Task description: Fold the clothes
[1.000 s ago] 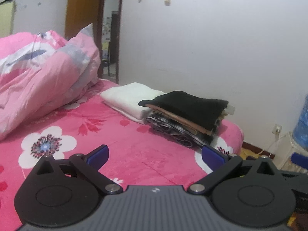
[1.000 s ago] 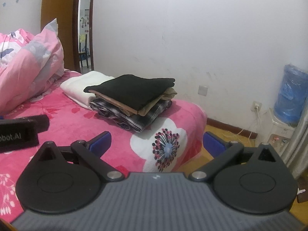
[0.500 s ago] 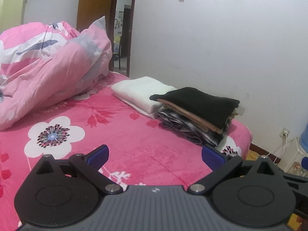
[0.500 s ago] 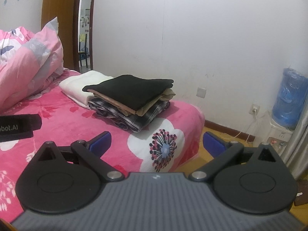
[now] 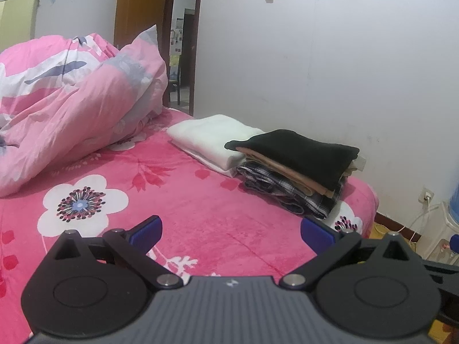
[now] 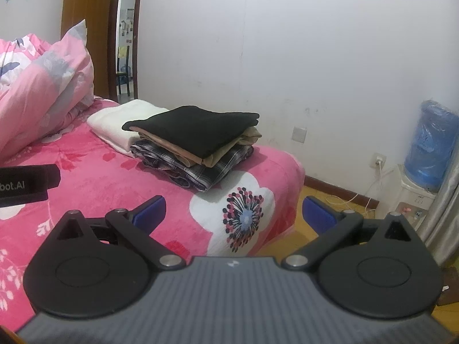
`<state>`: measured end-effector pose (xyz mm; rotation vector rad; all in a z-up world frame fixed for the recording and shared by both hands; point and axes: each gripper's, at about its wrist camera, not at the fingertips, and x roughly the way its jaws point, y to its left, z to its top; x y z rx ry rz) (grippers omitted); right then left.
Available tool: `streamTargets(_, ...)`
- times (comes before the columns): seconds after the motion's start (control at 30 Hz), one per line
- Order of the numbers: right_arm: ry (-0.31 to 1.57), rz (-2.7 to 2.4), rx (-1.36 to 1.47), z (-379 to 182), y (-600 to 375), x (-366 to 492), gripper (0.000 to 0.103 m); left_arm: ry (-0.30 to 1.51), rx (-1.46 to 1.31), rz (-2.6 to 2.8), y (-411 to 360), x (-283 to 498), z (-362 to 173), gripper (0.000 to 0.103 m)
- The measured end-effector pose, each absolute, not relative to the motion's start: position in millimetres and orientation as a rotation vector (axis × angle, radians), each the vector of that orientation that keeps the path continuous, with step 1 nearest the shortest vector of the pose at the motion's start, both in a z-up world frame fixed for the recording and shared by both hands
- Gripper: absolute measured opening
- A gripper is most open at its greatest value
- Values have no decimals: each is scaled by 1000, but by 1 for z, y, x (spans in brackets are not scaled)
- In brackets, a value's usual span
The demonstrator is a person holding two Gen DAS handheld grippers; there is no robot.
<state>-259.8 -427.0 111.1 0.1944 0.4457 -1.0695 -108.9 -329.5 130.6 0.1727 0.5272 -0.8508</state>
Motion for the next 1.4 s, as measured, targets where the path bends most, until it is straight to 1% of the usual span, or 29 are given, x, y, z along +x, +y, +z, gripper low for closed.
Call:
streamTargets(0.43,451,-1064,191,115,-424,-255,102,544,168,-866,-326,-105,128,103)
streamTargets(1.4,435,-1072,196,121,-430,-261,102,503,174,-872,-321,-113,135,103)
